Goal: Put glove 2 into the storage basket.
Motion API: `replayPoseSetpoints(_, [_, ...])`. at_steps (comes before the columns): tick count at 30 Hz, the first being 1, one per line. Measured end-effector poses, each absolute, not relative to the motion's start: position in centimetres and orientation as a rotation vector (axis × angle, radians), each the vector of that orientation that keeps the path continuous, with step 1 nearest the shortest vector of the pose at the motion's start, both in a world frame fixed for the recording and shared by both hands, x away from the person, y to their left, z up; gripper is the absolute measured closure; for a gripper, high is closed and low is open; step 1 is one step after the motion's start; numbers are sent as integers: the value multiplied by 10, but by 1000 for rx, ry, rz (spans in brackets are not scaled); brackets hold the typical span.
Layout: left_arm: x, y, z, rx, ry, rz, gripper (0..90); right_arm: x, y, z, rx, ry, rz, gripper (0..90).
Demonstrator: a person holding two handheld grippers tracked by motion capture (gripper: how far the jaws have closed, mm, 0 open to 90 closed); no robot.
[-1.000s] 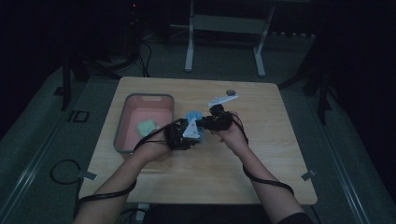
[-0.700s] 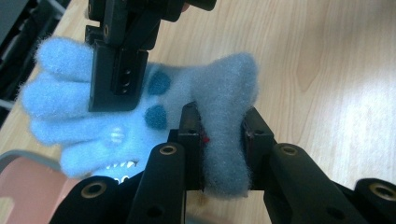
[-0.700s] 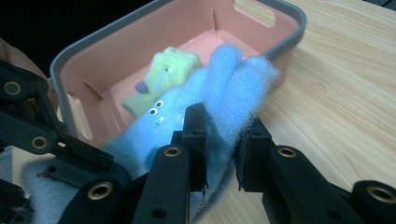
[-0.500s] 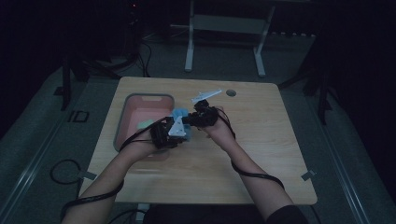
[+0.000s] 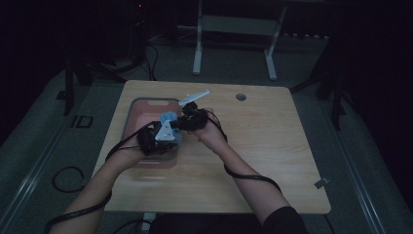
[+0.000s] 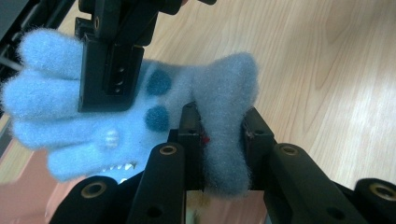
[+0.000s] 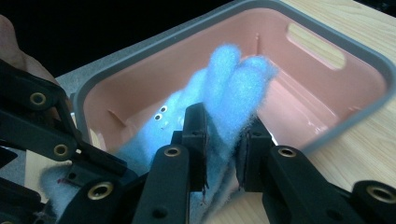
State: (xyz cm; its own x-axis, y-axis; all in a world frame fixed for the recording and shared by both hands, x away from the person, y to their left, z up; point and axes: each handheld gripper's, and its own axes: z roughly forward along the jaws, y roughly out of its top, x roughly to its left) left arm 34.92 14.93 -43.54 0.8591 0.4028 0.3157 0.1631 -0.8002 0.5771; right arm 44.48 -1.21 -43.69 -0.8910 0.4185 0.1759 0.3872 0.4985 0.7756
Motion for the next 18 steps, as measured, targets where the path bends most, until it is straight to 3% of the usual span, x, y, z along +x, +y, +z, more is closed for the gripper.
replayPoseSetpoints(18, [354,189,-468,2519,524,554,744,455,41,-469,722,2771,1326,764])
